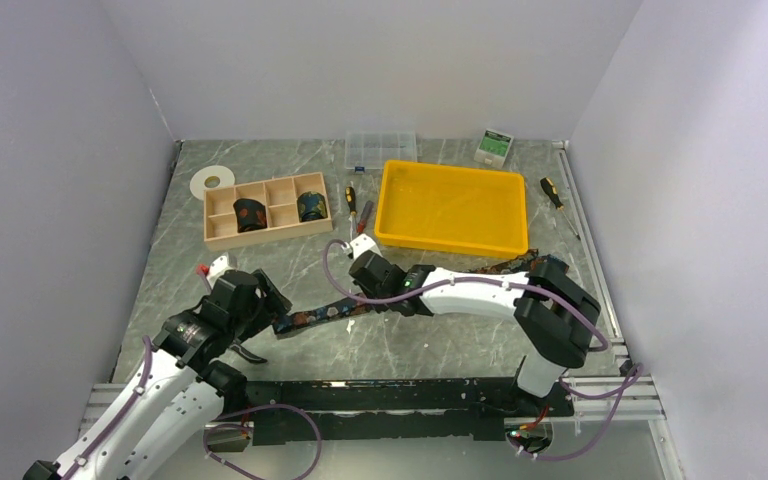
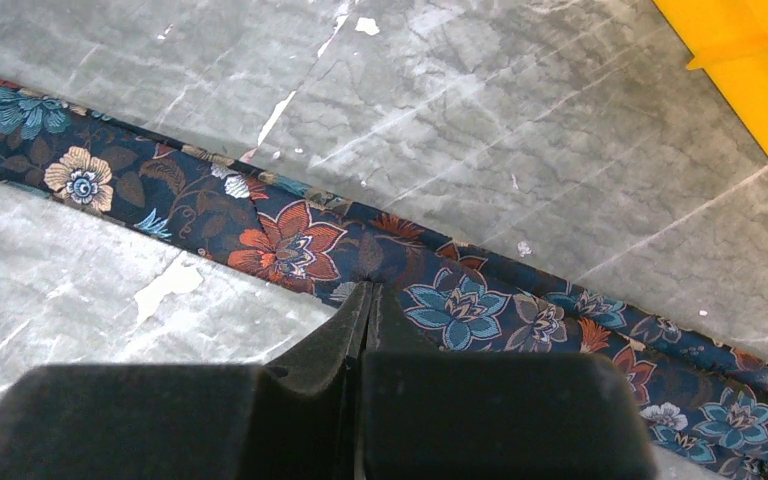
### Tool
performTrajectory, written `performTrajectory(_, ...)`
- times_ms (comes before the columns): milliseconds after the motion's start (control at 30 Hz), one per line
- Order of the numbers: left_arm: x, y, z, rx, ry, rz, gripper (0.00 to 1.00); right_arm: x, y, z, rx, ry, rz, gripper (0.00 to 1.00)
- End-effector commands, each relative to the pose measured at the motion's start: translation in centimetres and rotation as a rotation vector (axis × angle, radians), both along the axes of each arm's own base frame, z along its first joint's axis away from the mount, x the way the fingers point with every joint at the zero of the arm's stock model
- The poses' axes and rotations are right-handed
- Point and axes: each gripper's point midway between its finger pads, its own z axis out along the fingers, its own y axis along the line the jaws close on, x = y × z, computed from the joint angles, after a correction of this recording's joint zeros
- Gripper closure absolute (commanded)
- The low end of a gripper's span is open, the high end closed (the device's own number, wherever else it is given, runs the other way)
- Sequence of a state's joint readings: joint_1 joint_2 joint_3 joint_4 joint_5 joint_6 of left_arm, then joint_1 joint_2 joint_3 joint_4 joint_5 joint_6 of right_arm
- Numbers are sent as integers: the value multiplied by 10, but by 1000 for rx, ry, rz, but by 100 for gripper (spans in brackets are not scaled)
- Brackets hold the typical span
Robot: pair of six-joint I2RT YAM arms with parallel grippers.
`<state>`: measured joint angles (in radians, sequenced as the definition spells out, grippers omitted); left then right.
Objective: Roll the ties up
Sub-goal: Flatten out the tie at the center of the board.
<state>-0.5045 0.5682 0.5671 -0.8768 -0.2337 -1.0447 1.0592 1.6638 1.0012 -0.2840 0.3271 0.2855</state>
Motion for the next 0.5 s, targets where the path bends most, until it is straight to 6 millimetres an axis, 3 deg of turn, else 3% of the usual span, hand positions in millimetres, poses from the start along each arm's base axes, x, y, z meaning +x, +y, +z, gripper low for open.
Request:
performTrajectory(0, 7, -2, 3, -17, -21, 19, 14, 6, 2, -8, 13, -4, 7, 100)
performTrajectory(300, 8, -5, -2, -19, -5, 12, 14, -1, 9, -18, 31, 38, 49, 100)
performTrajectory(467, 9, -7, -1, -25, -5, 8, 14, -2, 10, -6, 64, 32, 43, 77)
